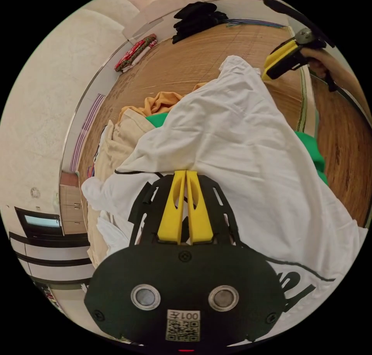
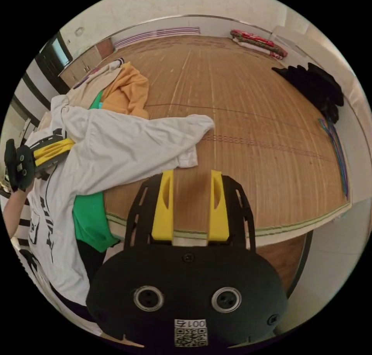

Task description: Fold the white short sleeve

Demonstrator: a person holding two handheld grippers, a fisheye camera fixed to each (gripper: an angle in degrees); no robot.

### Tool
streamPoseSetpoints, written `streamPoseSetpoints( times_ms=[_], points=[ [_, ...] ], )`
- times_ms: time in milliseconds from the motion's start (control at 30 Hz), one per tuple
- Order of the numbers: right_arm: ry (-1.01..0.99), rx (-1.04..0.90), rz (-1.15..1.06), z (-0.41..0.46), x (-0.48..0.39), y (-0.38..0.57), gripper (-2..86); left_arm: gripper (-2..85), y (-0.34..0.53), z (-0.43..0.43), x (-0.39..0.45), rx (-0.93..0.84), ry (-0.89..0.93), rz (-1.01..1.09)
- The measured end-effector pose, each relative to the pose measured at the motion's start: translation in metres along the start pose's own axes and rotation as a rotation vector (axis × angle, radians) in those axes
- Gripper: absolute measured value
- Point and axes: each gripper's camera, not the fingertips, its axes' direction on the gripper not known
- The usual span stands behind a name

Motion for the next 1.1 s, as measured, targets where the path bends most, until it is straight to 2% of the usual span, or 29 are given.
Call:
streamPoseSetpoints(
  times_ms=[67,233,367,467,633,900,967,1100],
  points=[
    [-0.053,0.026,0.012,0.007,-0.004,-0.009,8.9,-1.0,0.002,-0.001,0.007,0.002,-0.02,0.012],
    [-0.033,0.009,0.026,0.008,-0.004,-0.019,4.2,-1.0,0.007,-0.003,0.013,0.007,-0.014,0.007],
    [0.072,0.018,0.066,-0.018,0.008,0.009,2.8,-1.0,0.013,-0.005,0.017,0.012,-0.002,-0.003],
    [-0.025,0.066,0.131,-0.035,0.024,0.042,2.6,-1.0,0.019,-0.005,0.02,0.015,-0.005,-0.005],
    [-0.158,0.062,0.214,-0.035,0.042,0.084,3.2,-1.0,0.029,-0.006,0.026,0.015,-0.017,0.002],
    [-0.135,0.159,0.197,-0.058,0.034,0.084,8.6,-1.0,0.05,-0.005,0.027,0.016,-0.004,-0.005],
    [-0.167,0.13,0.204,-0.049,0.035,0.071,10.2,-1.0,0.057,-0.005,0.027,0.016,-0.004,-0.005],
    [-0.097,0.001,0.217,-0.016,0.03,0.052,10.3,-1.0,0.07,-0.005,0.024,0.022,0.009,-0.018]
  ],
)
